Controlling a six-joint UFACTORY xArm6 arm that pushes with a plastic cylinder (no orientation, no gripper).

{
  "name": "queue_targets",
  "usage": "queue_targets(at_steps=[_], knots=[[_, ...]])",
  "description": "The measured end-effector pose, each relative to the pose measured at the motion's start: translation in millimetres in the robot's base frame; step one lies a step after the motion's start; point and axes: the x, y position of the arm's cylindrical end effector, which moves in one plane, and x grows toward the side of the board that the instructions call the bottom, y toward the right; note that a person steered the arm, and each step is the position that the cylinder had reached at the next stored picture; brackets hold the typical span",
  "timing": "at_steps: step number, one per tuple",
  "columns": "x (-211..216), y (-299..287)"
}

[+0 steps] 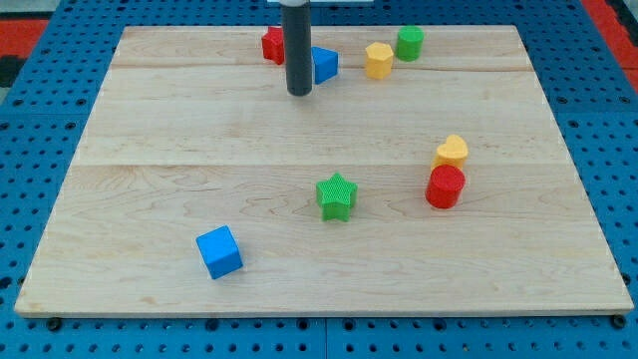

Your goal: Push the green star to the center

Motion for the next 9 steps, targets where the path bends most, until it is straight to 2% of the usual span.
queue_targets(at_steps=[3,4,5,7,9], knots=[[186.3,-3.0],[222.5,14.5],[211.7,46.9],[157.8,14.8],[96.0,15.6]])
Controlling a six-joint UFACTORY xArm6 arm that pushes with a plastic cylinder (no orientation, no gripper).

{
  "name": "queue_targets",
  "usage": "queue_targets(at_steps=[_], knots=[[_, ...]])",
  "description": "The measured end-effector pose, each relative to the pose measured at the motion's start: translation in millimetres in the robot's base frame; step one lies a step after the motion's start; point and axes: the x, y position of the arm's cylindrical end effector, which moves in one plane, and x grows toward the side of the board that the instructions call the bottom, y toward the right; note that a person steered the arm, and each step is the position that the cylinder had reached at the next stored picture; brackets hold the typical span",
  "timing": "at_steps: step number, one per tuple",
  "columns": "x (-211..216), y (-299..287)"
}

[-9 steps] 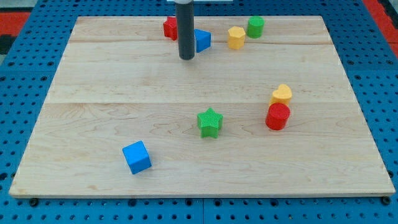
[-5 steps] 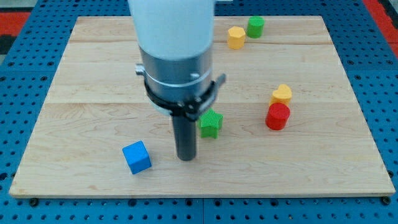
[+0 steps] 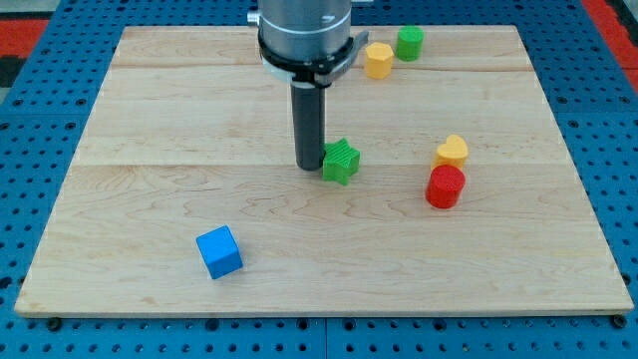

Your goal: Push the green star to the center

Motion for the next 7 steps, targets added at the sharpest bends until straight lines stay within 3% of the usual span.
queue_targets(at_steps=[3,7], knots=[[59.7,33.7],[-20.2,-2.2]])
